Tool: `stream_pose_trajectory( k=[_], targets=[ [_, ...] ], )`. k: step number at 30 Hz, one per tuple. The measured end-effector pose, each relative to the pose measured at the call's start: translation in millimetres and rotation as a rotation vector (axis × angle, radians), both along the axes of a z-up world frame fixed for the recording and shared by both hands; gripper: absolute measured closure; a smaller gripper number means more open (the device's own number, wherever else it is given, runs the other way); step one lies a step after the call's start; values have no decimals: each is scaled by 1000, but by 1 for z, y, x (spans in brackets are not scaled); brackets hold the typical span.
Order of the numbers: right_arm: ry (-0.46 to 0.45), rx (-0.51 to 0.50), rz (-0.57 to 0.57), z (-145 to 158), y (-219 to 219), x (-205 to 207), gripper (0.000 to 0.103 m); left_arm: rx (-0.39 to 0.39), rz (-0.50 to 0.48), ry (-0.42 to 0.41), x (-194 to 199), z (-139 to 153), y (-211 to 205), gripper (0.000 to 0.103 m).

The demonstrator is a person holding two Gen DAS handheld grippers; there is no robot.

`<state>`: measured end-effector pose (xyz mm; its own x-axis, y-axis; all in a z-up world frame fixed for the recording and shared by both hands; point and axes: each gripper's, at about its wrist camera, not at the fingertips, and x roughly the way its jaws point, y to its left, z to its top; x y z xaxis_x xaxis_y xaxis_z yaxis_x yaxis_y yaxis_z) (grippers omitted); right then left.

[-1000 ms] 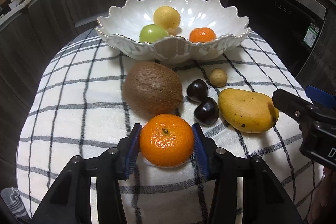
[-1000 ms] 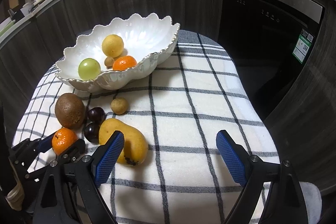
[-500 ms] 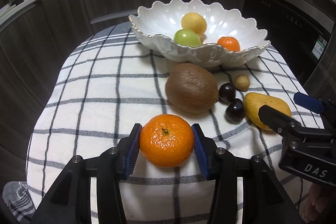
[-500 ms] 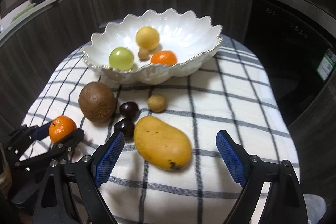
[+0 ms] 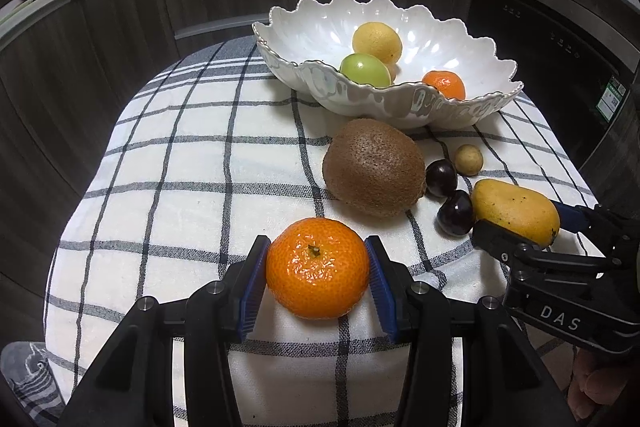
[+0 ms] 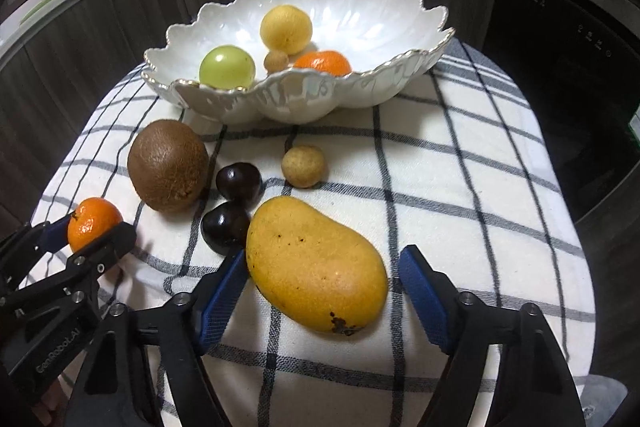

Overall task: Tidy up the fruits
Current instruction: 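Lift the mandarin with the left tool while the right tool grasps the mango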

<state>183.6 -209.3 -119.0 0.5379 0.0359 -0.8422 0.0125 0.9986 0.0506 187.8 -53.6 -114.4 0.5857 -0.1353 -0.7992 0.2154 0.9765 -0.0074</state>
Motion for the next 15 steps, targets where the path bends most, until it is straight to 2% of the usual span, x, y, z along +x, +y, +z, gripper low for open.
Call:
stream_pose_trajectory(
  k=[3, 15],
  targets=[
    [-8, 1, 22, 1, 2, 0, 39, 1, 0, -2, 0, 0, 0, 56],
    [-39, 1, 16, 13, 0, -6, 40, -6, -11, -27, -4, 11, -3, 56]
  ],
)
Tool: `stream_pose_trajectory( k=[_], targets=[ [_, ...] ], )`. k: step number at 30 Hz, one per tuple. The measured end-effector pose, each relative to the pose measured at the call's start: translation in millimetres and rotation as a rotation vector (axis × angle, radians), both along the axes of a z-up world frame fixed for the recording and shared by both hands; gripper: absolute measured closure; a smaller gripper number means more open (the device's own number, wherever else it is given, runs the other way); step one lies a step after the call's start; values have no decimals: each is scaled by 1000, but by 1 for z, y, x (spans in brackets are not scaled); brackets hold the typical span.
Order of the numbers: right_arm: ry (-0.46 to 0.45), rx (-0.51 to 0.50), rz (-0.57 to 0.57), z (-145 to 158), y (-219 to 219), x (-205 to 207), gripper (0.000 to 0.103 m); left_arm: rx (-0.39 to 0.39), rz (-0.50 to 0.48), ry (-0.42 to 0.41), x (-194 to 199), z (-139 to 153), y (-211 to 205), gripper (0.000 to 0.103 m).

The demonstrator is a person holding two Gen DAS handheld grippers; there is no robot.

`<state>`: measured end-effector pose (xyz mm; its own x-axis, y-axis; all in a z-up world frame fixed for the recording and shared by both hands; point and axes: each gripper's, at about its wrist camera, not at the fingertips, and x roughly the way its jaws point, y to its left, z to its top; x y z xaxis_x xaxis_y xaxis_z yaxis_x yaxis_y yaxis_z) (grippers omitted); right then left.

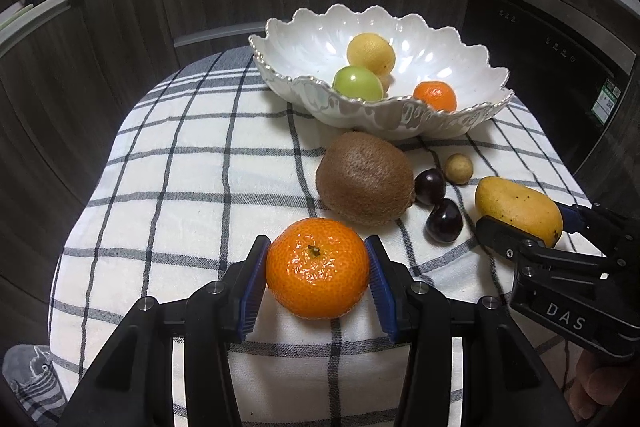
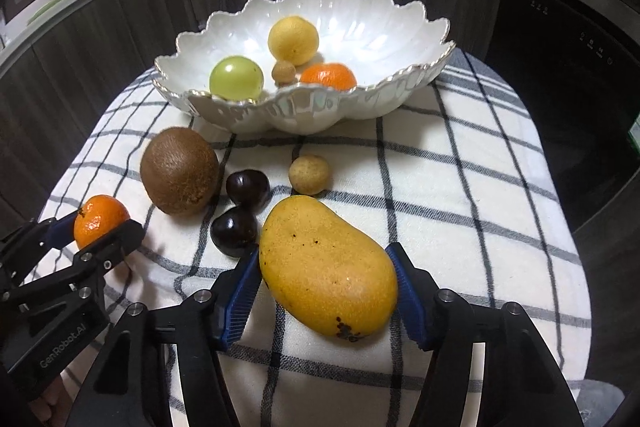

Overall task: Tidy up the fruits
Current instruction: 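Lift the mandarin with the left tool while the right tool grasps the mango, then carry the mandarin and mango over the white bowl and release both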

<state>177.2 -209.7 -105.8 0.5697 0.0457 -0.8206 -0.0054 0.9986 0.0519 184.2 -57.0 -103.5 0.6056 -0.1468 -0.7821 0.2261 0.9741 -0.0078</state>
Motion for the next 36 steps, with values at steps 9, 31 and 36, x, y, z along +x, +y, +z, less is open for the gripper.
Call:
stream_pose_trajectory(
  k=[9, 31, 36],
  targets=[
    [-46, 10, -2, 21, 0, -8, 40, -18, -10, -24, 0, 15, -6, 56],
    [-142, 28, -33, 78, -15, 20, 40, -51, -22, -101, 46, 65, -23, 56],
    [-154, 28, -63, 88, -21, 43, 40, -53, -17, -119, 69, 72, -24, 56]
  ],
)
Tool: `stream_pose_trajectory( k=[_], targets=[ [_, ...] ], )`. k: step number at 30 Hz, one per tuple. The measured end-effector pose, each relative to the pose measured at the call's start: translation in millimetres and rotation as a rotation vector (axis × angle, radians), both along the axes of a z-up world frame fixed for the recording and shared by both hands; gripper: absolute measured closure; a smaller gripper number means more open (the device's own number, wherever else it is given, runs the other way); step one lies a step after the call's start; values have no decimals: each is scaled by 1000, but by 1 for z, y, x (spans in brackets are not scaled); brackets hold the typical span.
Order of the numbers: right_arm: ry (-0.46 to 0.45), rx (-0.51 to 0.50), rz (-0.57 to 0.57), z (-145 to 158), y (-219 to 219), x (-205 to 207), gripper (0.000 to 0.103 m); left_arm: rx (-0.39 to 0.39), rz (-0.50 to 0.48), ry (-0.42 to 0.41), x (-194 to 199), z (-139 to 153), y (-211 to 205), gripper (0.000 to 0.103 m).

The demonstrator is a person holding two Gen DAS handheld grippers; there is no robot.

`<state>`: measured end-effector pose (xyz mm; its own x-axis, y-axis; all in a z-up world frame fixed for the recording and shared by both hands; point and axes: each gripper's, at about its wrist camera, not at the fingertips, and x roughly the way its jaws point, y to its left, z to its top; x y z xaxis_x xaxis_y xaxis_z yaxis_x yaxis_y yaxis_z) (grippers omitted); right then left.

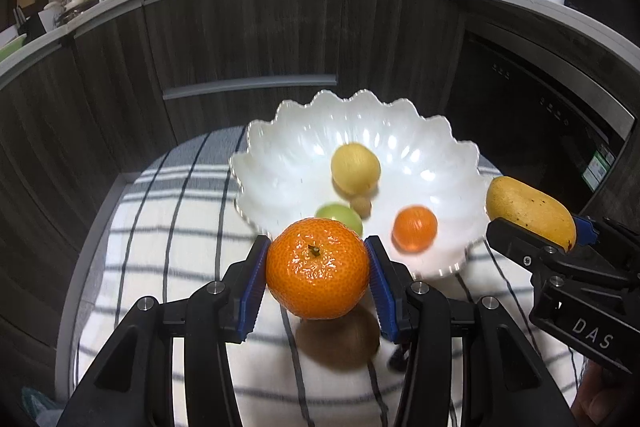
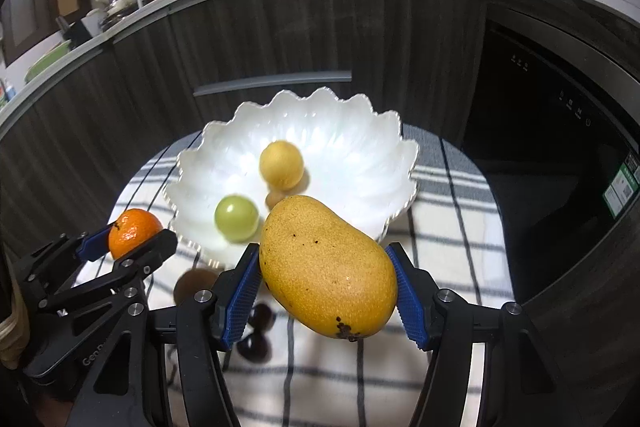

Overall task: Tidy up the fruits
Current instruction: 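Carry the mandarin and mango over the white bowl and release both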

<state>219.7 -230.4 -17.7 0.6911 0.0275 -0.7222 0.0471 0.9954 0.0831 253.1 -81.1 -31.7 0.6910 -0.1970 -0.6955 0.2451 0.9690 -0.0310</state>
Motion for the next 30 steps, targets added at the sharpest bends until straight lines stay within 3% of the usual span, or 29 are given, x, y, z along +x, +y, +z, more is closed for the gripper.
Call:
stream_pose_trajectory(
  k=[19, 30],
  targets=[
    [23, -5, -29, -19, -11, 80, 40, 17, 8, 23, 87, -17, -9, 56],
    [41, -8, -43, -27, -12, 99, 40, 35, 2, 63, 105, -29, -13, 56]
  ],
)
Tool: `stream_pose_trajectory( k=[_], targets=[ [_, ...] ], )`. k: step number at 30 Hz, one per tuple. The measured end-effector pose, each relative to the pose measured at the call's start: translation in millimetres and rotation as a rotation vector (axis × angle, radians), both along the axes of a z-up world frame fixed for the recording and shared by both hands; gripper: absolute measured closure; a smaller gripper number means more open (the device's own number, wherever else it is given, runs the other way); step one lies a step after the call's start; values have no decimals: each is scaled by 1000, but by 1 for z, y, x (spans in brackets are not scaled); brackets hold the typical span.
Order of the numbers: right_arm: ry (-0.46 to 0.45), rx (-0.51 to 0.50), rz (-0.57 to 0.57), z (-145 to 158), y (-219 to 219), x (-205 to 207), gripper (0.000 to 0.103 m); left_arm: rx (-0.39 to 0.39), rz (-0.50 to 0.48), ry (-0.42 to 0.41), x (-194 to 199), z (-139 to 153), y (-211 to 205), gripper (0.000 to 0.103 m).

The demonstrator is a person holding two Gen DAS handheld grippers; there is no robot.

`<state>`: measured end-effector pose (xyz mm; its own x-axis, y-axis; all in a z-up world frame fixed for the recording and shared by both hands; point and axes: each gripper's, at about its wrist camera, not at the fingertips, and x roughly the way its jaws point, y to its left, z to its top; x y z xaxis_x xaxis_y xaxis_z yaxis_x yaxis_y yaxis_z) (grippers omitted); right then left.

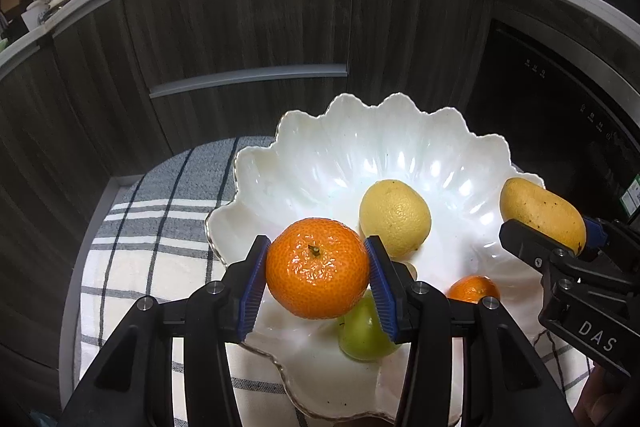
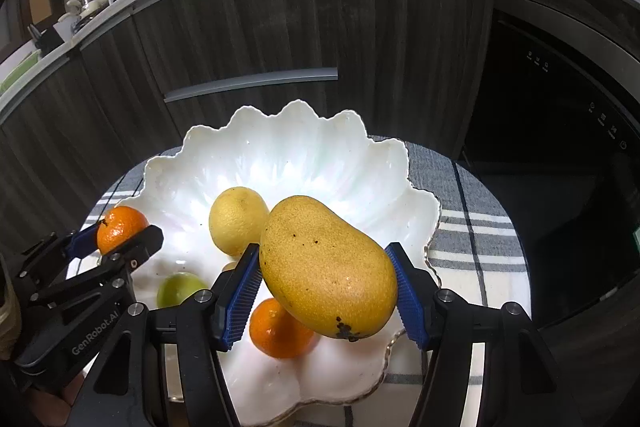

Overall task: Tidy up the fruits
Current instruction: 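Carry the mandarin and mango over the white bowl and release both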

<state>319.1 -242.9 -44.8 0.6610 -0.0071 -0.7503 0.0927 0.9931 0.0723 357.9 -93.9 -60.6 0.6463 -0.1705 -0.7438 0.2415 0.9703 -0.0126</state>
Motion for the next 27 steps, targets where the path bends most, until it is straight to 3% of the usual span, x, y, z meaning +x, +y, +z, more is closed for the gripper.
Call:
stream_pose_trajectory(
  k=[2, 4, 6, 12, 21, 27],
  targets=[
    [15, -1, -1, -2, -1, 3, 40, 1, 9, 6, 2, -1, 1, 54],
    [38, 4, -4, -4, -2, 6, 40, 5, 20, -3, 1, 1, 2, 35],
    [54, 4, -9, -6, -2, 7, 40, 13, 36, -25, -1, 5, 4, 25],
    [-17, -75, -43, 12, 1, -3, 15, 20, 47, -39, -7, 14, 9, 22],
    [-66, -98, -45, 41, 8, -22, 14, 13, 76, -80, -33, 40, 19, 12],
    [-101, -86, -39, 57, 13, -47, 14, 20, 87, -95, -56, 53, 22, 11]
  ],
)
